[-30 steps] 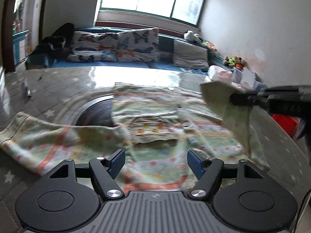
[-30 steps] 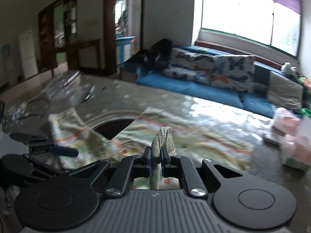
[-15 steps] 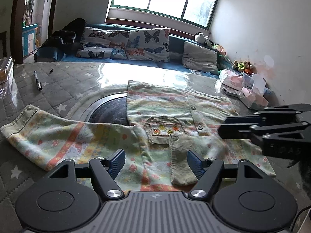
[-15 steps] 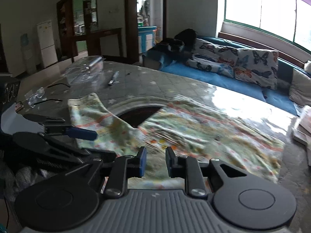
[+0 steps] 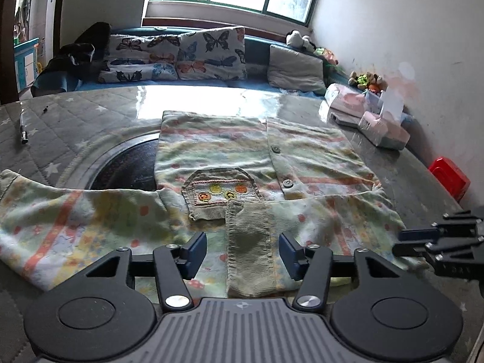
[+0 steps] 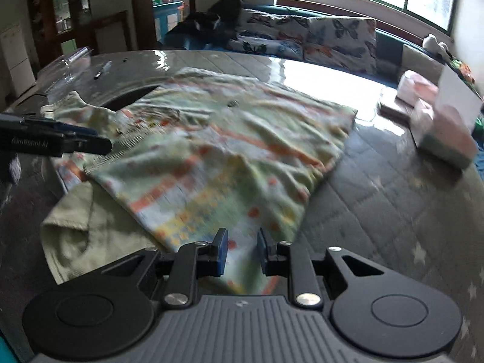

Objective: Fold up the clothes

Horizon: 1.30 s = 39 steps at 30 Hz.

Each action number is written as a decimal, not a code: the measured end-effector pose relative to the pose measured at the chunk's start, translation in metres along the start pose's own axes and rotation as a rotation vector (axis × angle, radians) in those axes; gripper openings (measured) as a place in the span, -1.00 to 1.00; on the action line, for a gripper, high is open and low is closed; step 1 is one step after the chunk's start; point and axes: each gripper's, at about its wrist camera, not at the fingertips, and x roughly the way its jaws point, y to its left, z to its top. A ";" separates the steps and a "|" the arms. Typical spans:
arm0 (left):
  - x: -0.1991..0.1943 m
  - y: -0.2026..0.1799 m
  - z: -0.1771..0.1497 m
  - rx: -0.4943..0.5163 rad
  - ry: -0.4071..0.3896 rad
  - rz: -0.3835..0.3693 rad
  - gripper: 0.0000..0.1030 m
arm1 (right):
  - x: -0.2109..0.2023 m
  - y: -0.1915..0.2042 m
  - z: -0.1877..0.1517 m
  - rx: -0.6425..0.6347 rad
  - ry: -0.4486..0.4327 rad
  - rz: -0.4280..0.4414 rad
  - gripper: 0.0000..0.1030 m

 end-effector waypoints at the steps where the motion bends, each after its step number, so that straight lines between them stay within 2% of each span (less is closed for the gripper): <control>1: 0.002 -0.001 0.000 0.002 0.006 0.003 0.08 | -0.001 -0.001 0.000 -0.001 -0.002 0.002 -0.60; 2: 0.004 -0.001 -0.001 0.003 0.012 0.006 0.08 | -0.002 -0.002 -0.001 -0.001 -0.004 0.004 -0.60; 5: 0.010 -0.002 -0.002 0.005 0.033 0.012 -0.24 | -0.005 -0.004 -0.002 -0.003 -0.009 0.011 -0.60; 6: 0.012 -0.002 -0.003 0.004 0.039 0.015 -0.26 | -0.006 -0.005 -0.001 -0.004 -0.013 0.011 -0.60; 14: 0.012 -0.004 0.000 0.014 0.030 0.049 -0.26 | 0.003 -0.015 0.028 0.003 -0.086 -0.010 -0.59; 22: 0.014 0.002 0.002 0.012 0.036 0.088 -0.26 | 0.036 -0.031 0.032 0.052 -0.063 -0.016 -0.58; 29: 0.007 -0.013 0.017 0.034 -0.012 0.023 -0.26 | 0.033 -0.029 0.034 0.034 -0.060 -0.028 -0.55; 33: 0.023 -0.024 0.019 0.064 0.008 -0.013 -0.26 | 0.034 -0.026 0.036 0.030 -0.059 -0.029 -0.44; 39: 0.040 -0.022 0.016 0.066 0.043 -0.002 -0.26 | 0.030 -0.013 0.042 -0.001 -0.081 0.001 -0.37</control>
